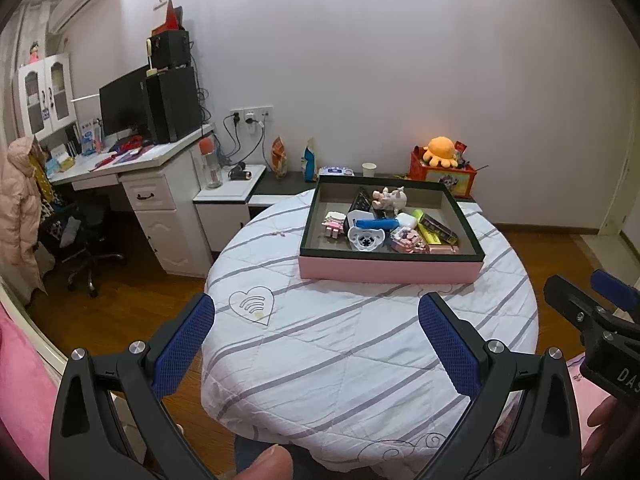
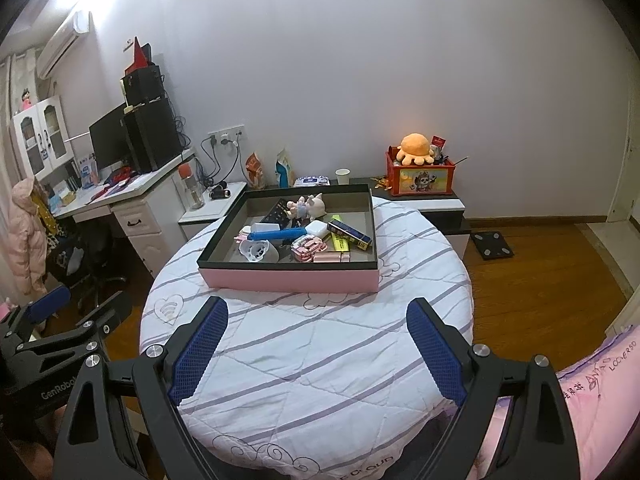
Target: Organize rigid objects
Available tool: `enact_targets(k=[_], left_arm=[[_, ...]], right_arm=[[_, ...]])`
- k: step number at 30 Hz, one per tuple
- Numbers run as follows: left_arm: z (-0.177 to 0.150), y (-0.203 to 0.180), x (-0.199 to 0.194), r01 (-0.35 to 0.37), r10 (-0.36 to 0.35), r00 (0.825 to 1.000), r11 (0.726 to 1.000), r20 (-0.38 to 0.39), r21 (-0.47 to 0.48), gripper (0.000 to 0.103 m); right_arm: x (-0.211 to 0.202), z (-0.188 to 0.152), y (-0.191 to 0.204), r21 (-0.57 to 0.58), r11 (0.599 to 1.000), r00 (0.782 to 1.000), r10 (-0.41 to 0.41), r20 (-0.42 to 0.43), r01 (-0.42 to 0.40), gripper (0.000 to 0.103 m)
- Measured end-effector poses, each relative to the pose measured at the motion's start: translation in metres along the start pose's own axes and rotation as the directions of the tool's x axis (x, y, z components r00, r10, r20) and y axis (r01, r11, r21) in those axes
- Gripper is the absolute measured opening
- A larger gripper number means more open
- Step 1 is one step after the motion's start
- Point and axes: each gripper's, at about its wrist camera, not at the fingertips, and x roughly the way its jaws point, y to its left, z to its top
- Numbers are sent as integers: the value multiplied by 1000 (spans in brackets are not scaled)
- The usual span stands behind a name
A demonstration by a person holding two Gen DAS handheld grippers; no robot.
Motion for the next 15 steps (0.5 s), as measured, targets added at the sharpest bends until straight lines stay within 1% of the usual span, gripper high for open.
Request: enact_targets(k=[8,15], left_arm=[[3,-2,-2,29,-29,999,1000,-14,3,103],[4,-4,-2,28,-28,999,1000,-15,8,103]], right_arm=[[-3,0,0,2,1000,1000,-5,5,5,92],[-3,0,-1,3,1000,1000,-5,4,5,92]])
